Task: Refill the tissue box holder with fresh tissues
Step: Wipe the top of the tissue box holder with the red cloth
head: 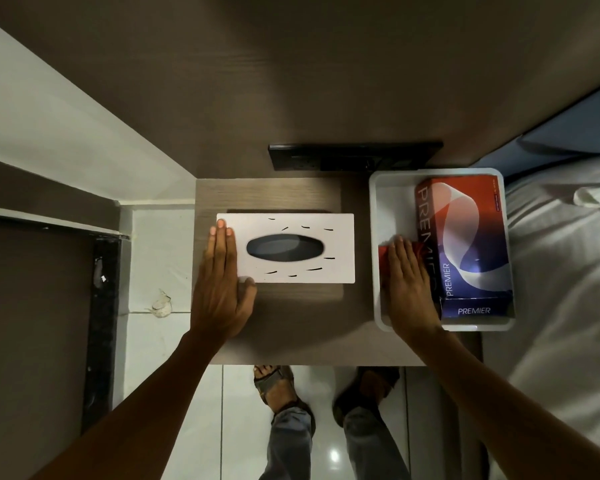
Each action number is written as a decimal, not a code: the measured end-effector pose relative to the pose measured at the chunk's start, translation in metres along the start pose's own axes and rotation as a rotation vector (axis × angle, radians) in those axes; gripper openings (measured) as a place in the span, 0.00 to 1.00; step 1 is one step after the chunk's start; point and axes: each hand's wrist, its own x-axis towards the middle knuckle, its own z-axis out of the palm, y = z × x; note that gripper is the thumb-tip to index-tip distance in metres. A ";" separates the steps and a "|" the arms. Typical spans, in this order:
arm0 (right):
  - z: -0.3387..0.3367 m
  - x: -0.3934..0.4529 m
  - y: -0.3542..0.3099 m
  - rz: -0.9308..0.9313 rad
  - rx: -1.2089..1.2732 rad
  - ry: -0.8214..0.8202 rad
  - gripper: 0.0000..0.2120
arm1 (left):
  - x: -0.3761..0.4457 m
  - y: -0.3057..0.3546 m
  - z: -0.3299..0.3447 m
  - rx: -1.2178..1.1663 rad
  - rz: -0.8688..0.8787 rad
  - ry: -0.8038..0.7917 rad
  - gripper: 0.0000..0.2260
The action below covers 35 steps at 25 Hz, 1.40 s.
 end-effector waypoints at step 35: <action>-0.025 0.069 -0.150 -0.396 0.153 0.153 0.31 | -0.004 -0.006 0.006 -0.012 0.030 -0.010 0.36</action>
